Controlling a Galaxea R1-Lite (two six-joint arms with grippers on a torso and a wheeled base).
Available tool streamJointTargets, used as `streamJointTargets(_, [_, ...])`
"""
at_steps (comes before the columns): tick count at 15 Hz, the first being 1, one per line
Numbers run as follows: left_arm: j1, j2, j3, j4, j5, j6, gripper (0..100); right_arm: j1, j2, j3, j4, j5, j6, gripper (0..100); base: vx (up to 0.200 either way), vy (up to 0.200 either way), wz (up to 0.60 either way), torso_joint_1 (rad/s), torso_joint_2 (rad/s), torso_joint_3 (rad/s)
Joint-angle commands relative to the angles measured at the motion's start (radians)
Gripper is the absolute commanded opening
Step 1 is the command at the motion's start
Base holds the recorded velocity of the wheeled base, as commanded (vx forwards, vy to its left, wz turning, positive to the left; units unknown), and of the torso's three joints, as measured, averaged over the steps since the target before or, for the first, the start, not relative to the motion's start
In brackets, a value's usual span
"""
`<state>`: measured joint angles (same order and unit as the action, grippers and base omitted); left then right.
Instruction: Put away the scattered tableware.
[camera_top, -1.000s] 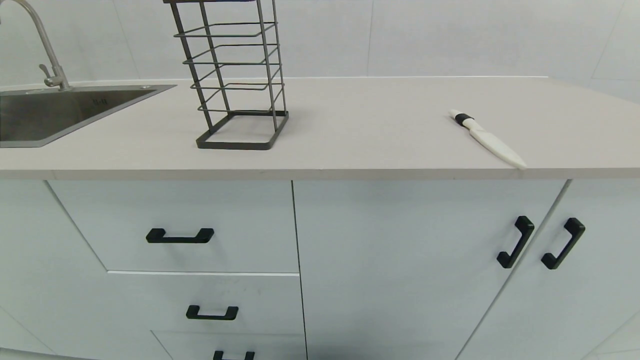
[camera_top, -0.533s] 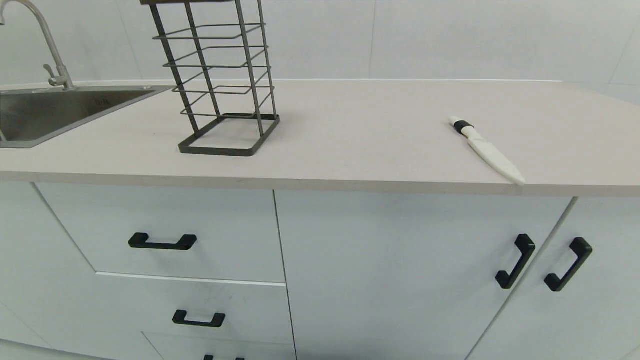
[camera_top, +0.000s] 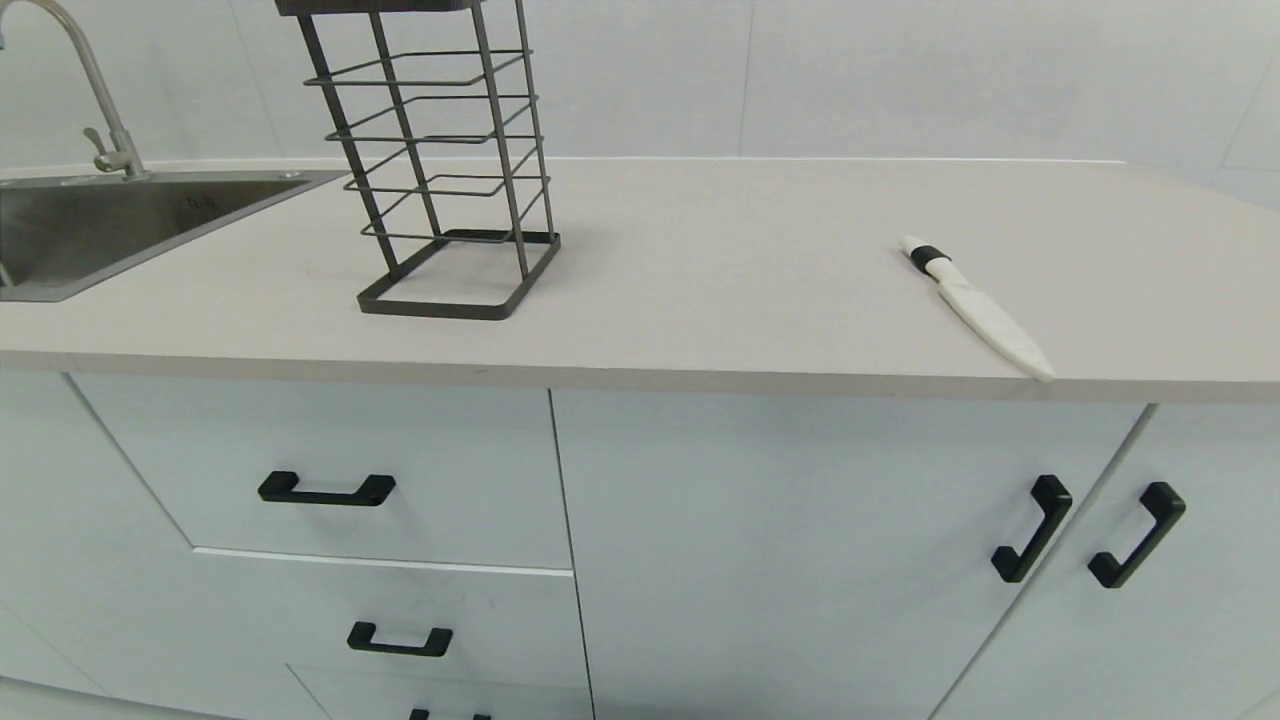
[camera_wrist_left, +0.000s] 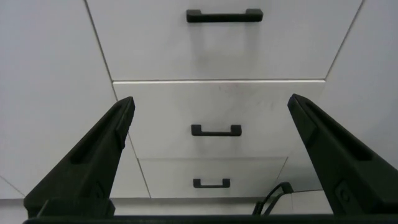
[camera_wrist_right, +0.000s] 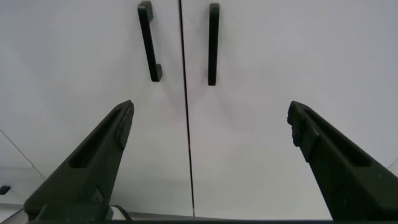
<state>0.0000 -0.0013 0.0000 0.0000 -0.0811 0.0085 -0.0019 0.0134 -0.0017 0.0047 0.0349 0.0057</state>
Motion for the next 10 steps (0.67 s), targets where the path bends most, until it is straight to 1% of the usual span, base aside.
streamJointTargets(1, [0.0,0.001,0.0,0.0,0.0,-0.001,100,0.0,0.0,0.0,0.001,0.0,0.0,100,0.0,0.0,0.0,0.227,-0.03,-0.095])
streamJointTargets(3, [0.0,0.001,0.0,0.0,0.001,-0.001,100,0.0,0.0,0.0,0.001,0.0,0.0,100,0.0,0.0,0.0,0.249,-0.15,-0.173])
streamJointTargets(4, [0.0,0.001,0.0,0.0,0.001,-0.001,100,0.0,0.0,0.0,0.001,0.0,0.0,100,0.0,0.0,0.0,0.266,-0.43,-0.217])
streamJointTargets(5, [0.0,0.001,0.0,0.0,0.001,-0.001,100,0.0,0.0,0.0,0.001,0.0,0.0,100,0.0,0.0,0.0,0.246,-0.68,-0.281])
streamJointTargets(7, [0.0,0.001,0.0,0.0,0.001,-0.001,100,0.0,0.0,0.0,0.001,0.0,0.0,100,0.0,0.0,0.0,0.166,-0.66,-0.166])
streamJointTargets(10, [0.0,0.001,0.0,0.0,0.003,-0.001,100,0.0,0.0,0.0,0.001,0.0,0.0,100,0.0,0.0,0.0,0.233,-0.51,-0.214])
